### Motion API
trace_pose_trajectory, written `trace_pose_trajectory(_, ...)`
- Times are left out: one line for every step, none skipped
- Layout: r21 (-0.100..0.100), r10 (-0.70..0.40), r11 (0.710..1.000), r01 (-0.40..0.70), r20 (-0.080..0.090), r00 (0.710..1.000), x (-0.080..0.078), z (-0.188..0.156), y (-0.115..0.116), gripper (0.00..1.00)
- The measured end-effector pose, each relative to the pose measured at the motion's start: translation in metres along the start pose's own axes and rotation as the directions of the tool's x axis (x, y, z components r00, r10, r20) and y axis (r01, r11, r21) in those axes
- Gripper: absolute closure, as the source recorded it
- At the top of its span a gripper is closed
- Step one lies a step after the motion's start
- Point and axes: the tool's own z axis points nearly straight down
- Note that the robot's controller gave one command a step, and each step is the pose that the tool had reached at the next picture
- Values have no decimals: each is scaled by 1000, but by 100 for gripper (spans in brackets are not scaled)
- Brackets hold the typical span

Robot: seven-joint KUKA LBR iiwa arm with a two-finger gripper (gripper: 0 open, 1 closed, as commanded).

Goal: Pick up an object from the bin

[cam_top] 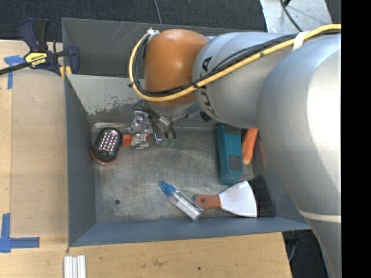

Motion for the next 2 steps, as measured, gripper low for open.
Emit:
trace_pose_trajectory(-2, 5, 1000, -5, 9, 1000, -4, -41, 0, 100)
trace_pose_trajectory(-1, -5, 1000, 5, 7, 1000, -1, -27, -2, 100)
